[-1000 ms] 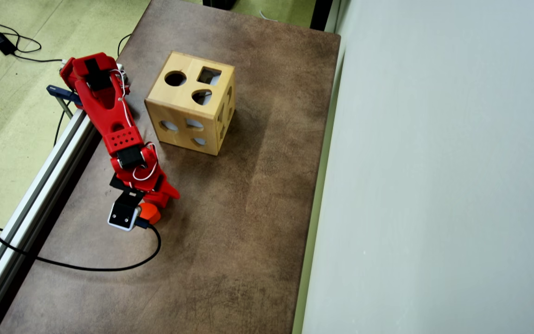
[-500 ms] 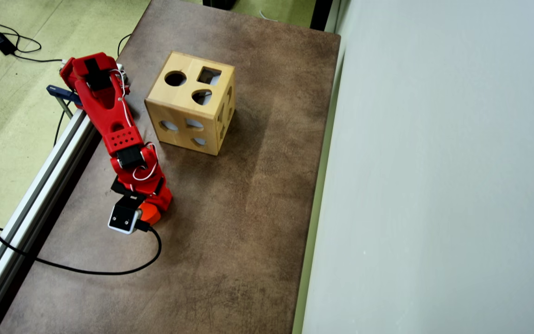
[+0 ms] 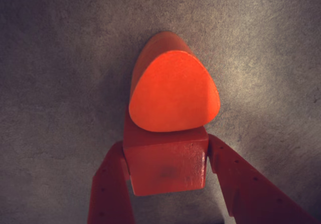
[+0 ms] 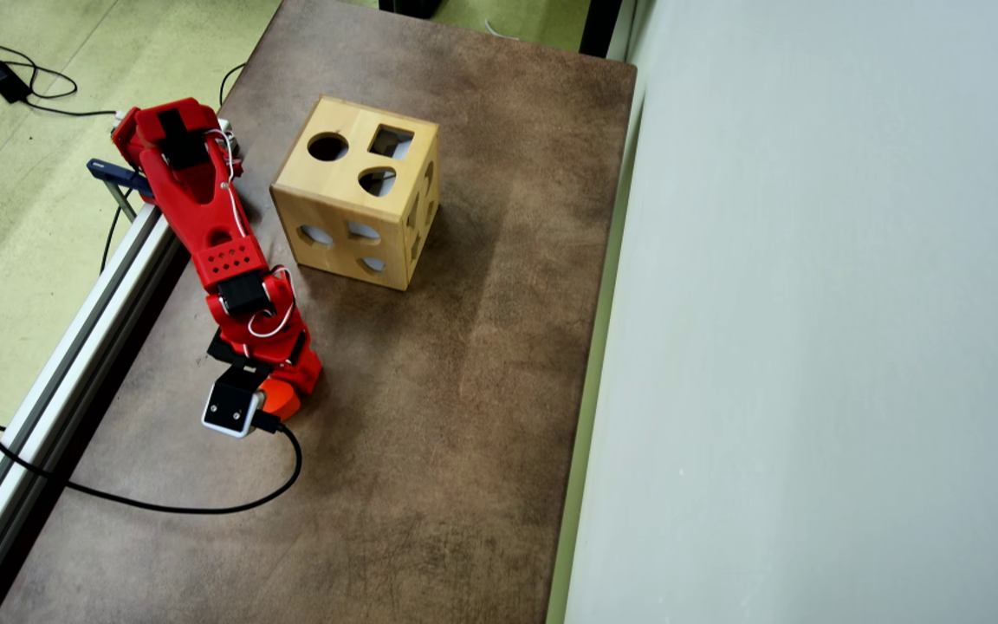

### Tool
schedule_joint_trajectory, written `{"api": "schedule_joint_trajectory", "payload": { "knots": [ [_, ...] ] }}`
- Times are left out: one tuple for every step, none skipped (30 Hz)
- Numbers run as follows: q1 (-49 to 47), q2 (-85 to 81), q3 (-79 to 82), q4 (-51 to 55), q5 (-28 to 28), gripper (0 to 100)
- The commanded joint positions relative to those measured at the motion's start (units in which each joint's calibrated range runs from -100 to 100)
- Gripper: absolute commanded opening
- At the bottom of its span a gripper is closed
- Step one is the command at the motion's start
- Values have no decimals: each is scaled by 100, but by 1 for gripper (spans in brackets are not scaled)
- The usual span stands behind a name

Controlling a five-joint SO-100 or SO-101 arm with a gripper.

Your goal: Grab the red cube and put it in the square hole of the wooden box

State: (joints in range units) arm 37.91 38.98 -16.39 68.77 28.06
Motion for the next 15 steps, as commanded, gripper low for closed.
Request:
{"api": "schedule_joint_trajectory", "payload": {
  "knots": [
    [-54,-854,-132,84,-24,2],
    [-54,-939,-132,164,-24,2],
    [-54,-1024,-141,293,-24,2],
    [-54,-1108,-141,429,-24,2],
    [-54,-1202,-141,582,-29,2],
    [-69,-1278,-141,743,-29,2],
    [-106,-1363,-150,912,-29,2],
    [-143,-1448,-150,1065,-34,2],
    [-158,-1550,-168,1193,-34,2],
    [-165,-1686,-168,1314,-39,2],
    [-173,-1847,-168,1419,-39,2],
    [-173,-2026,-168,1499,-39,2],
    [-173,-2221,-168,1571,-39,2],
    [-173,-2416,-168,1644,-39,2],
    [-173,-2620,-159,1700,-39,2]
  ]
}}
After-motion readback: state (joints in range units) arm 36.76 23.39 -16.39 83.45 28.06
